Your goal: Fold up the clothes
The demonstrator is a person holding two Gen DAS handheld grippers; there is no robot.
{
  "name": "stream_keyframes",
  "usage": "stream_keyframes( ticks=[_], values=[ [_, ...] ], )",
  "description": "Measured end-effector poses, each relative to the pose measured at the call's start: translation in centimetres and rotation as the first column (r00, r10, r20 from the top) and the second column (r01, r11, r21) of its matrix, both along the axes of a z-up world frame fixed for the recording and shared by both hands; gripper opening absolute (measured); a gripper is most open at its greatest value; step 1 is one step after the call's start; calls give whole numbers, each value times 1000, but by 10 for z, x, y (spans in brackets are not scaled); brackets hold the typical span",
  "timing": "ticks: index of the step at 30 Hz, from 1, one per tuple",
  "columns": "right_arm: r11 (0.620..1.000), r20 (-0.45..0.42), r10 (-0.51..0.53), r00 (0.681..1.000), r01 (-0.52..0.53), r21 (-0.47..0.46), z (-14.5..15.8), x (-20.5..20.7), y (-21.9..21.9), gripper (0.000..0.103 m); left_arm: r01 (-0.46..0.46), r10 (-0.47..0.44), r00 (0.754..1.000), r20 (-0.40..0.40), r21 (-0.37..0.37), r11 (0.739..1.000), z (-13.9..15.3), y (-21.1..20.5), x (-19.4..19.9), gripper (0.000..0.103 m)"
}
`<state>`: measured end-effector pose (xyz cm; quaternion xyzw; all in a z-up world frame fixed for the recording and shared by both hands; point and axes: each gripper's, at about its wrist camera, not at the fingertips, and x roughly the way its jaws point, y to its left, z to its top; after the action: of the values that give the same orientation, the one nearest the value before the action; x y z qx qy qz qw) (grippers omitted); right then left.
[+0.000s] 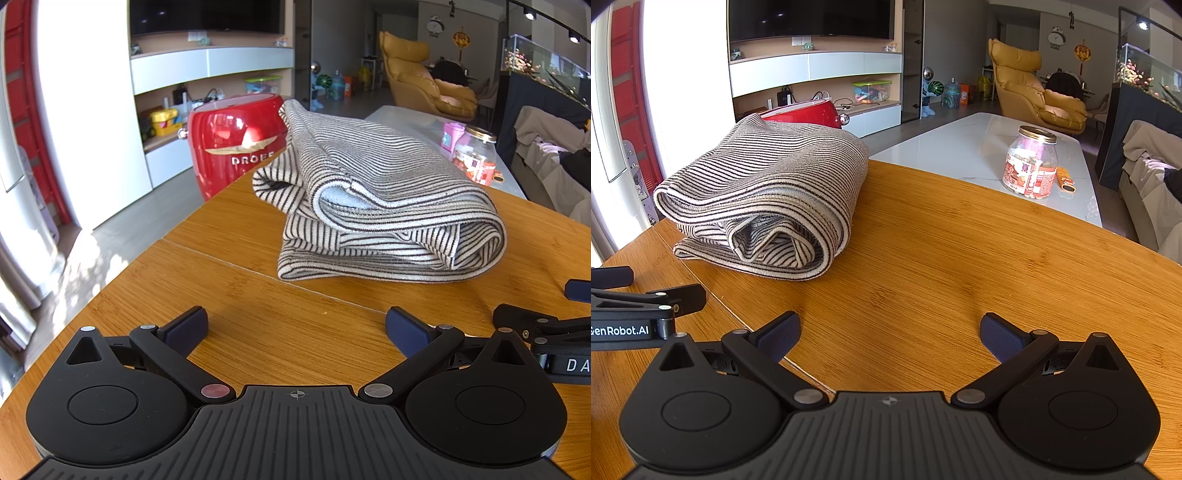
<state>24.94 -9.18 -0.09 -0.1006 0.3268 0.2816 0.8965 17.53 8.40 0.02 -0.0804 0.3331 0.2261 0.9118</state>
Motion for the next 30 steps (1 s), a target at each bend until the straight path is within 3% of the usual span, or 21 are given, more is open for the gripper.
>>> stream_keyframes(
  ticks=[13, 22, 30],
  values=[
    [1000, 0, 0, 1000, 0, 0, 0, 0, 0, 103, 136, -136, 991, 1, 0, 991, -1, 13, 14, 103],
    [1000, 1, 0, 1000, 0, 0, 0, 0, 0, 103, 152, -152, 988, -6, -5, 988, -1, 12, 12, 103],
    [1000, 0, 0, 1000, 0, 0, 0, 0, 0, 103, 11, -12, 999, -36, -16, 1000, 2, -1, -4, 103]
  ],
)
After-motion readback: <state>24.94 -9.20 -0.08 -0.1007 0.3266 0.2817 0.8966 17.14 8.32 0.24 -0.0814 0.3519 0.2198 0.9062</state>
